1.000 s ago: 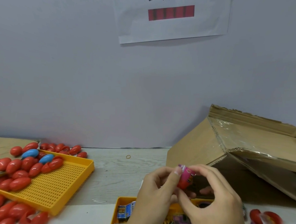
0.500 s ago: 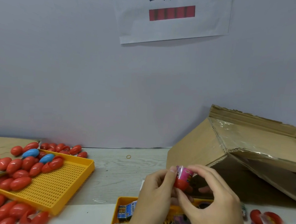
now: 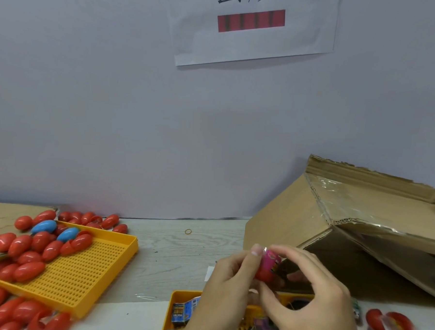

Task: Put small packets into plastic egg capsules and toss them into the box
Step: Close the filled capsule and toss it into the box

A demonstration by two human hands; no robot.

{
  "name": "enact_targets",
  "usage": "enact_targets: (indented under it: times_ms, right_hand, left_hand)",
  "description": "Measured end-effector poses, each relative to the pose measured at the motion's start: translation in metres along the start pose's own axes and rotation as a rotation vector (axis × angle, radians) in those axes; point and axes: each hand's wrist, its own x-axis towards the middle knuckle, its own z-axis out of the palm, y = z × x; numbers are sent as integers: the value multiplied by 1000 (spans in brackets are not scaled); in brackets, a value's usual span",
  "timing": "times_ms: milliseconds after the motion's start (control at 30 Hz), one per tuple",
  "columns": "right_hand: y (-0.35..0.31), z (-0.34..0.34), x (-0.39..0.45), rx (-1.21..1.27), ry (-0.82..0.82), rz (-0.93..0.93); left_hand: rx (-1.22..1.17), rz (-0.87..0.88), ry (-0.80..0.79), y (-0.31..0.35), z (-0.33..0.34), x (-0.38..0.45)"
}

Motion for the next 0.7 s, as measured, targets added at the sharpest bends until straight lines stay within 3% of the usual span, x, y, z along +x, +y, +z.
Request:
enact_targets:
  times_ms: [200,700]
  right_hand:
    - [-3,0,0,-16,25,23]
    - [-4,1,-1,-12,21,32]
  left_hand:
    - [-142,-6,-6,1,4,1]
    - [-180,-58,-7,-3,5,-1]
